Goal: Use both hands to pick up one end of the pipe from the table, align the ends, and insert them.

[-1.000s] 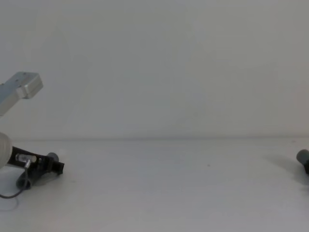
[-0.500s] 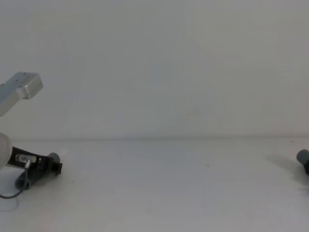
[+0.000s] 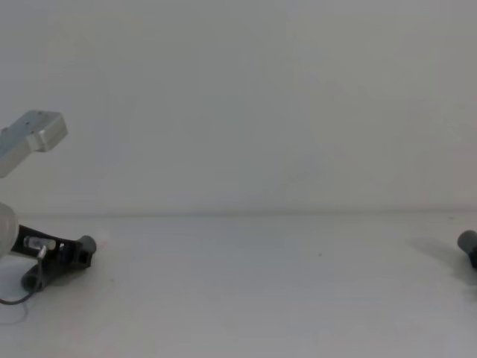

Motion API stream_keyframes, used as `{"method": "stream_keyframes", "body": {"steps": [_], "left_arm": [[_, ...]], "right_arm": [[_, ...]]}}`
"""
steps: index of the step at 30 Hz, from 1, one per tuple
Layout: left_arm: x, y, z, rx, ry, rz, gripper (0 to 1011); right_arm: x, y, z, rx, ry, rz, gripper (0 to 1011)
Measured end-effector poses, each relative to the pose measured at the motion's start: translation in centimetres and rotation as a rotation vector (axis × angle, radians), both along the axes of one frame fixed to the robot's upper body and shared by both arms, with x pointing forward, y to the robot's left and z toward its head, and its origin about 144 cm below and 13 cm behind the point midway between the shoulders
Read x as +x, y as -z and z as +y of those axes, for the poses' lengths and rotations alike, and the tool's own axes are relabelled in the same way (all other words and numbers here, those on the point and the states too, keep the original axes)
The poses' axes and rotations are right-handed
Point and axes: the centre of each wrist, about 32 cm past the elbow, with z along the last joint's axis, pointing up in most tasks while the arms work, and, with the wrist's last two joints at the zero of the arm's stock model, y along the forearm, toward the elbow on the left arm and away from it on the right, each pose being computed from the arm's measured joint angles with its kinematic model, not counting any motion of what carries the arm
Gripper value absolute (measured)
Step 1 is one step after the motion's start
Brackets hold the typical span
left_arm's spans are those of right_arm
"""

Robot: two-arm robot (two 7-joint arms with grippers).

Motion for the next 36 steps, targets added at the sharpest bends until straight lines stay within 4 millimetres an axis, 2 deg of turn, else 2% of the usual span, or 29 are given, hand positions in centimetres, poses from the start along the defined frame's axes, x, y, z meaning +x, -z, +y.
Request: {"method": "stream_keyframes", "body": {"steps": [23,36], "left_arm": [[-0.1,-0.9,0.5,0.016,0.023,-0.051,359],[-0.2,-1.9,0.9,0.007,0.125,-0.149,358]], "right_arm": [[0.0,-0.2,0.0,0.0,0.001,-0.007,286],[0.0,-0.1,0.0,-0.003,0.002,-0.004,286]]}}
